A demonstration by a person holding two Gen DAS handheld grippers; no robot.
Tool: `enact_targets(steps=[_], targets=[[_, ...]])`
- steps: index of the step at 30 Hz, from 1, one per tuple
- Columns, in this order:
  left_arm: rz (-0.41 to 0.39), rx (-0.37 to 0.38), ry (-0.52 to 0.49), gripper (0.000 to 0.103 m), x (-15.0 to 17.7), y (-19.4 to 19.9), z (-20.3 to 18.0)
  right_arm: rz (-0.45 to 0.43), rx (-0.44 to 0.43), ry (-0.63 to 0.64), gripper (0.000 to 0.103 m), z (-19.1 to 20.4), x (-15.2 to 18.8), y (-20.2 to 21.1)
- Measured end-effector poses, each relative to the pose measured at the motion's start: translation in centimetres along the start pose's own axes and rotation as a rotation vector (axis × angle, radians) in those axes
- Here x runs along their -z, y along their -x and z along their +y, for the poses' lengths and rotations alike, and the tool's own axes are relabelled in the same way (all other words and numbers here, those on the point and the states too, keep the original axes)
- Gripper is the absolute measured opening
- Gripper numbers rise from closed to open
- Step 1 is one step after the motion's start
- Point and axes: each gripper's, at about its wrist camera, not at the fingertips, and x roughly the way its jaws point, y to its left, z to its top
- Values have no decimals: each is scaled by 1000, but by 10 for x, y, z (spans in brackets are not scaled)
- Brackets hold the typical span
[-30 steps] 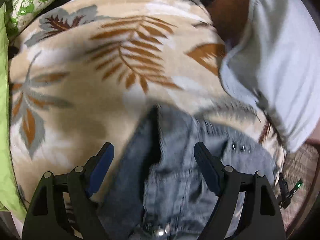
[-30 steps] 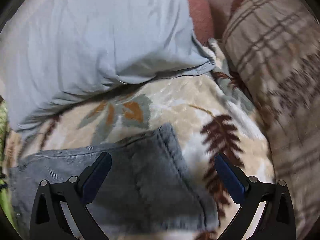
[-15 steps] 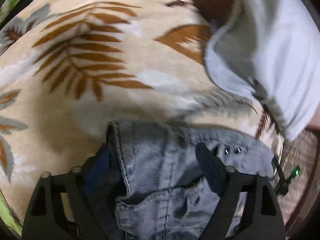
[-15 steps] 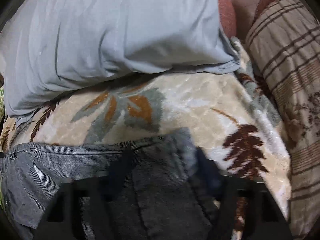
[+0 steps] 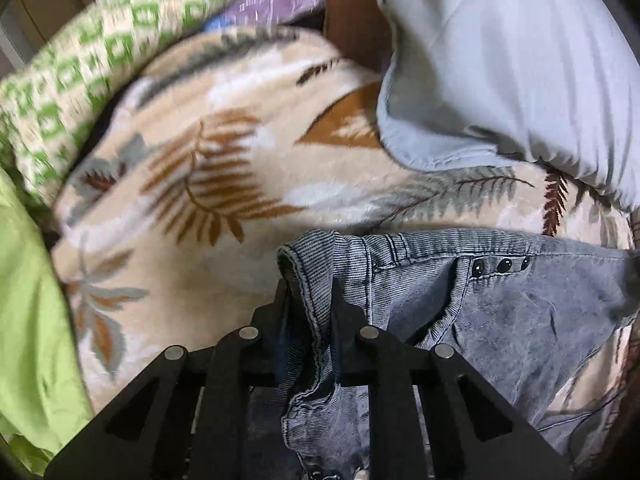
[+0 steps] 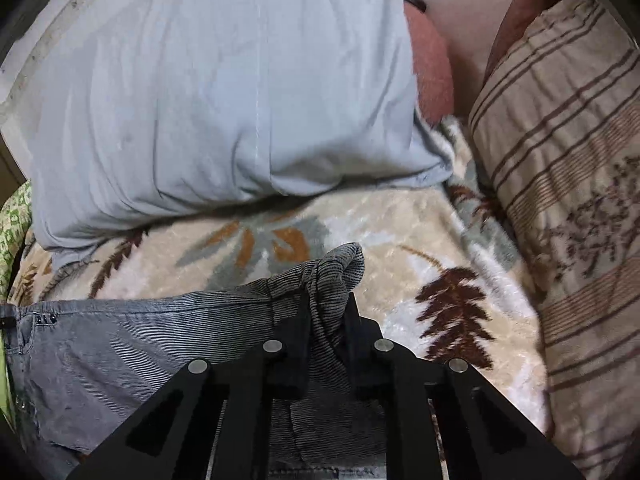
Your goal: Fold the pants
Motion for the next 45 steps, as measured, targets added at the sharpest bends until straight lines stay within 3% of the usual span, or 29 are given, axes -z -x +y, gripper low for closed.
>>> enact_targets(steps=[9, 24, 39, 45], targets=[[-156, -82, -40, 14, 16, 63, 11, -102, -21, -28, 13, -5, 4, 68], [-300, -97, -41, 14, 92, 136, 15, -198, -54, -94, 13, -32, 70, 169], [-323, -36, 15, 15, 203, 165, 38, -243, -78, -113, 13, -43, 191, 238], [-275, 4, 37, 15, 241, 156, 50, -254, -85, -121, 13, -43, 237, 256]])
